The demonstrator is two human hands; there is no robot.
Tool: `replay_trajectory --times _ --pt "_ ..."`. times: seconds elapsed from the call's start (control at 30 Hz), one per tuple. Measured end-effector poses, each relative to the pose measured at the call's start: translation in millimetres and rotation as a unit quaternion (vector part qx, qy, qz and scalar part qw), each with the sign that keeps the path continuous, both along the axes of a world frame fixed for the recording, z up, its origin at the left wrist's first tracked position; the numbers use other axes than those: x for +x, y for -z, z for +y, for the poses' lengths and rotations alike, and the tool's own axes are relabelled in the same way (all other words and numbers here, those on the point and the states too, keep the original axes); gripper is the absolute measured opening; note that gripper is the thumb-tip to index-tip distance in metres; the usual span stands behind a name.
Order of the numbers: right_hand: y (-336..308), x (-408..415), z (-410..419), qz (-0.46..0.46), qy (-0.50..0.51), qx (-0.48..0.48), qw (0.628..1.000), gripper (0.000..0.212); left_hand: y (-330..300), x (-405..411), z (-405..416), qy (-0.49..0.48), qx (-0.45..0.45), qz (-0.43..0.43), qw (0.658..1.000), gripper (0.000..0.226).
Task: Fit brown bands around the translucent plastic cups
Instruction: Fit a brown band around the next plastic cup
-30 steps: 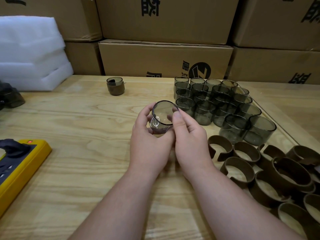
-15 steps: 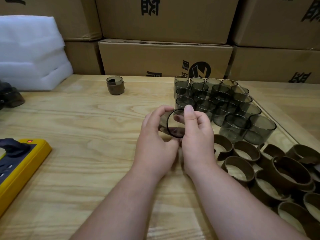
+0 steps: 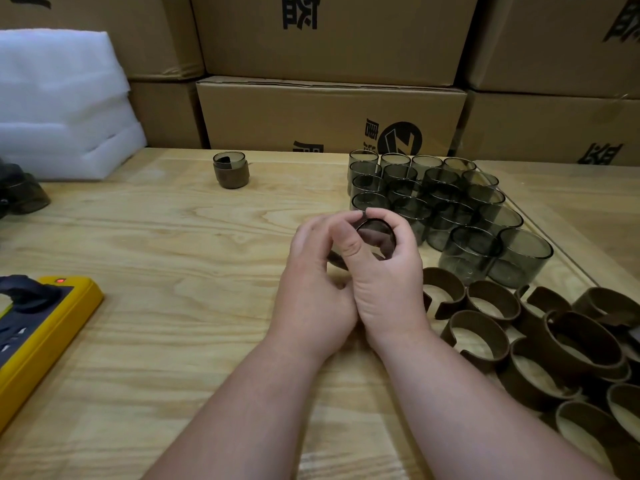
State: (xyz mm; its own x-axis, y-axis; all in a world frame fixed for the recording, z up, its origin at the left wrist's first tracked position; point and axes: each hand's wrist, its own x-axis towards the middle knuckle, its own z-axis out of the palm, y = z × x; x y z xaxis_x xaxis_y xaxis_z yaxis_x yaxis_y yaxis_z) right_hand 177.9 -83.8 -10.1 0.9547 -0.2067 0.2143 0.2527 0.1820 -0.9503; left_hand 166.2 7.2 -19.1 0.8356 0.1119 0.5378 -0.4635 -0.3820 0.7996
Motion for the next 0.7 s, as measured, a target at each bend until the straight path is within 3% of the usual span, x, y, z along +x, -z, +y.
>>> replay_trajectory --times 0.33,0.5,0.7 --pt "-1.2 3.8 -0.8 -0.001 0.069 -0.027 0.997 0.056 0.5 -1.2 -1.2 0.009 -0.005 0.036 0.999 0.069" --pt "0.2 6.2 -1.7 0.033 0.064 0.076 0.994 0.045 -2.7 -2.3 -2.8 -0.008 -0.046 0.056 0.997 0.070" --pt "-1.7 0.3 -0.1 -0.031 0.099 0.044 0.994 0.041 -0.9 1.8 -0.4 -0.071 -0.036 0.074 0.994 0.068"
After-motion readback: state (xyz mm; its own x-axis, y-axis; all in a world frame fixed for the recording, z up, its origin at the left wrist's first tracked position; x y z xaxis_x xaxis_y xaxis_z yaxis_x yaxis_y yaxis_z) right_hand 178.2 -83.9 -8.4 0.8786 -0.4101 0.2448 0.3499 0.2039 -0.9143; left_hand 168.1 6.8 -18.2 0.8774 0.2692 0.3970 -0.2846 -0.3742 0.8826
